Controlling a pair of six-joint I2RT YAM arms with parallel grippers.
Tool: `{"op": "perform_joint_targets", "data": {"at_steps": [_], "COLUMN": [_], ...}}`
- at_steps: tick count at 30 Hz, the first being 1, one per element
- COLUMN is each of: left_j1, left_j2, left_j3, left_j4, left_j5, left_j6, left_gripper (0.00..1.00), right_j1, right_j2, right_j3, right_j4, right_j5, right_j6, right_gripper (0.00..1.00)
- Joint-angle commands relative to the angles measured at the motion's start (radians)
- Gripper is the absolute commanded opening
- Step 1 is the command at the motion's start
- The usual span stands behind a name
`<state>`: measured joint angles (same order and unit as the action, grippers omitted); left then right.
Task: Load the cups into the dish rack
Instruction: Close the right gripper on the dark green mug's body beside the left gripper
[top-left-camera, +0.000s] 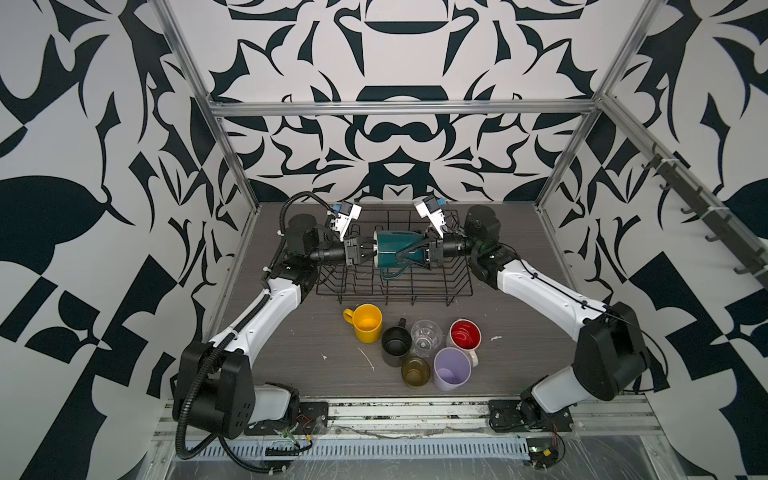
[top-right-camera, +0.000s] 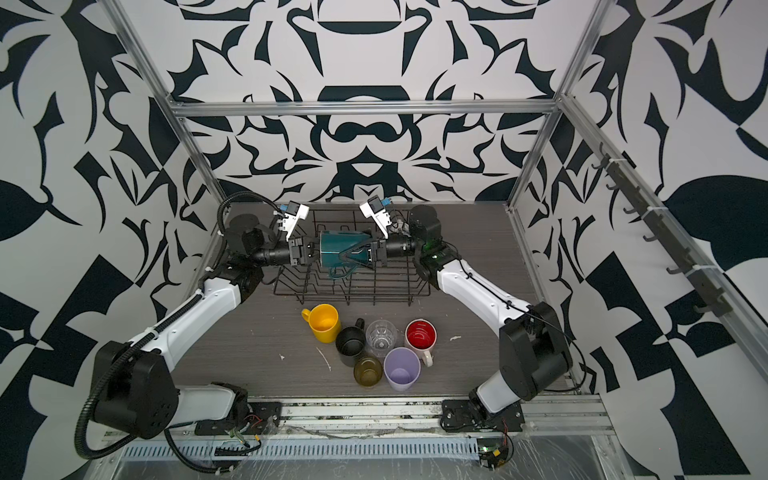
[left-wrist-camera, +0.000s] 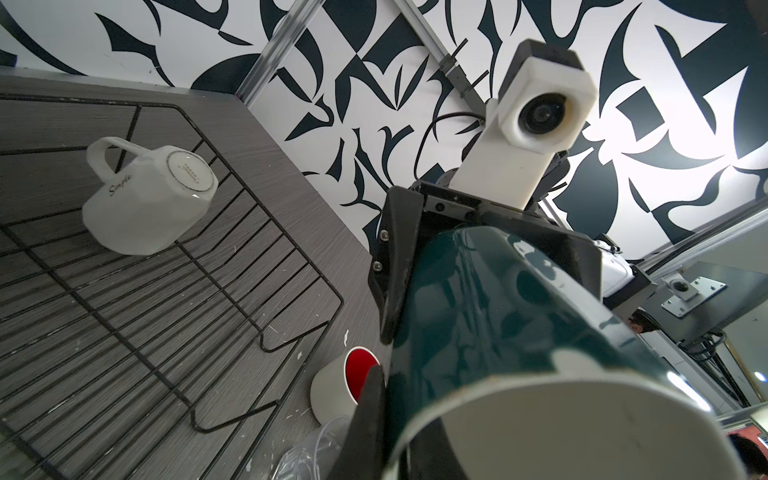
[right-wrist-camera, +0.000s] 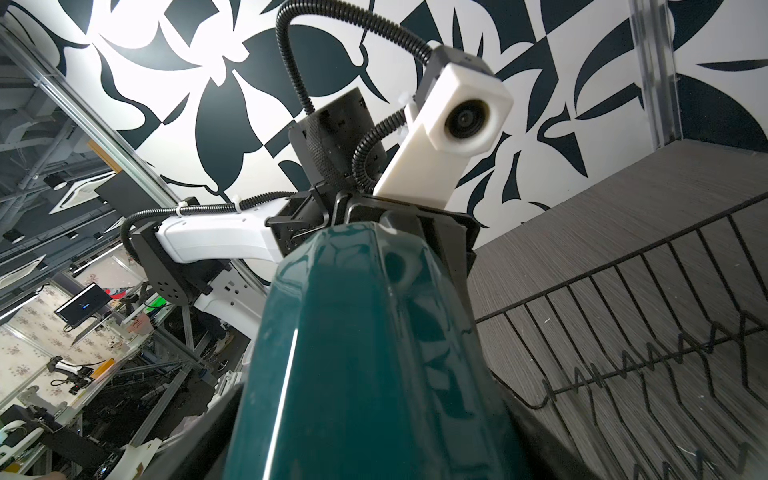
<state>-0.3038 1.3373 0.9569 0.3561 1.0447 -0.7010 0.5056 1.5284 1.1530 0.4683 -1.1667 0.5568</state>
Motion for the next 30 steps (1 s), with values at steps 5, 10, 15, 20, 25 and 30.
{"op": "perform_joint_targets", "data": {"at_steps": [5, 10, 15, 20, 25, 30], "left_j1": [-0.007, -0.007, -0.006, -0.006, -0.006, -0.005], "left_j2": [-0.001, -0.001, -0.001, -0.003, -0.006, -0.012], "left_j3": [0.023, 0.023, 0.024, 0.026, 0.028, 0.032], "left_j4": [0.075, 0.070, 0.068, 0.064, 0.046, 0.028], "left_j5": [0.040, 0.039, 0.031, 0.021, 0.008, -0.007], "left_j6": [-0.020, -0.023, -0.026, -0.026, -0.016, -0.001], "left_gripper": [0.00, 0.00, 0.00, 0.09, 0.19, 0.37], "right_j1": [0.012, 0.012, 0.013, 0.011, 0.003, -0.004], "right_j2": [-0.035, -0.044, -0.062, -0.081, -0.100, -0.116], "right_j3": [0.039, 0.037, 0.032, 0.031, 0.033, 0.035], "right_j4": [0.002, 0.002, -0.002, -0.018, -0.033, -0.046], "right_j5": [0.068, 0.076, 0.098, 0.139, 0.155, 0.167], "right_j6": [-0.045, -0.047, -0.050, -0.051, -0.049, -0.052], "right_gripper": [0.02, 0.00, 0.00, 0.00, 0.00, 0.00]}}
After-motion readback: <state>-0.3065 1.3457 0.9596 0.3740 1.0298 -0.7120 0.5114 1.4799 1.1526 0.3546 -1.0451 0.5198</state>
